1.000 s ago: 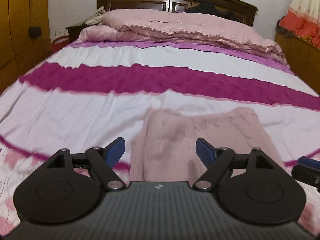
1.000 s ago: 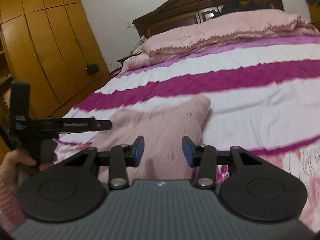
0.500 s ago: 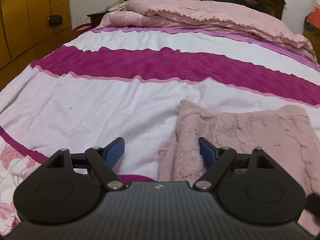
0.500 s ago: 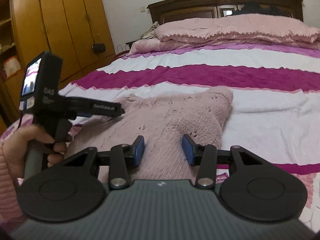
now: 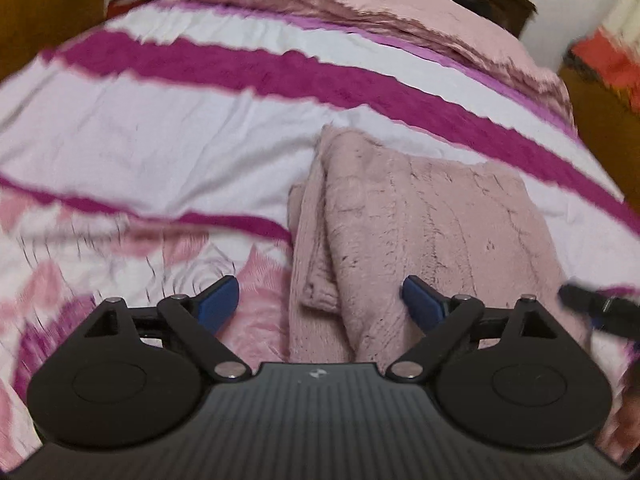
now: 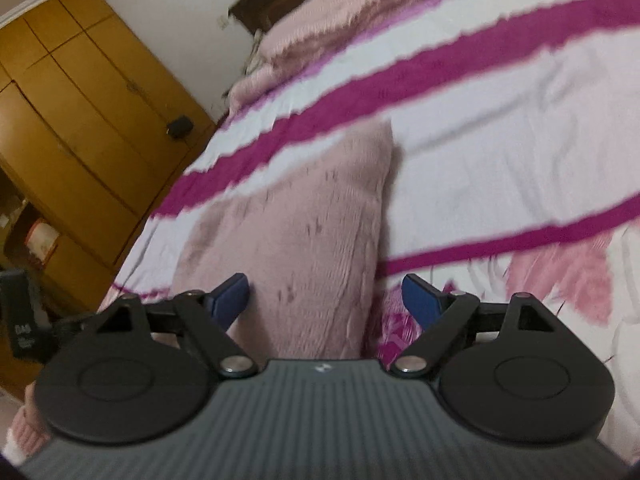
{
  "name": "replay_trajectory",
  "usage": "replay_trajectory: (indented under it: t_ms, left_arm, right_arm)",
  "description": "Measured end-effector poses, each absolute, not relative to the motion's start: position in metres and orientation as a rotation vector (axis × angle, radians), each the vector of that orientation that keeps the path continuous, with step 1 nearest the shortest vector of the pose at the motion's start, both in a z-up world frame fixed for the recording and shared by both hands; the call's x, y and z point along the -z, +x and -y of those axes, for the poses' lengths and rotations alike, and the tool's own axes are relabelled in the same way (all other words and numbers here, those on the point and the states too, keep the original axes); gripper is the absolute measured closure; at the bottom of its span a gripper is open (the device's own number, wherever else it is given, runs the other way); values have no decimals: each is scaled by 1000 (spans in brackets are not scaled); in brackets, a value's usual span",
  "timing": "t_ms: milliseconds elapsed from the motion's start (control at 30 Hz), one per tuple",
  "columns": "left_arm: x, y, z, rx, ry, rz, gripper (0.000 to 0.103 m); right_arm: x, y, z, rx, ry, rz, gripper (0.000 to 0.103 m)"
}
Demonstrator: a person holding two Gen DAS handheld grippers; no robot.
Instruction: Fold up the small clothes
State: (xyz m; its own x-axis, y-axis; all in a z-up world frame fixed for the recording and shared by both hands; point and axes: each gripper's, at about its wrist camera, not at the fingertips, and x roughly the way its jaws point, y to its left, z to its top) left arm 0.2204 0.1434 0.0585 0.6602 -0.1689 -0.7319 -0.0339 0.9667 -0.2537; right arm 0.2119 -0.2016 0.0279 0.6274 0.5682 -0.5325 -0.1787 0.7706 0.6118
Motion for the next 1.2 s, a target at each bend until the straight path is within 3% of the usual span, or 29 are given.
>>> replay_trajectory:
  t_ms: [333, 400, 433, 500, 567, 900, 1200]
  left_arm:
    - [-36, 229, -151, 202, -483, -915, 9]
    - [-32, 229, -150, 247, -547, -908, 17]
    - [-31, 229, -148, 278, -570, -906, 30]
    - [-34, 228, -145, 302, -572, -893, 40]
    - [-40, 226, -146, 312, -584, -881, 49]
    - [-87, 187, -140, 419, -676, -858, 53]
    - [-98, 94, -81, 531, -676, -921, 53]
  right_arm:
    - [-15, 223, 182, -524, 560, -810, 17]
    - [-14, 226, 184, -536, 590, -812, 21]
    - [-14, 228, 184, -545, 621, -822, 31]
    - [-18, 233, 185, -544, 661, -830, 46]
    - [-29, 234, 184, -548, 655, -819, 51]
    - [-94, 195, 201, -577, 667, -800, 55]
    - [-119, 96, 254, -499, 587, -811, 55]
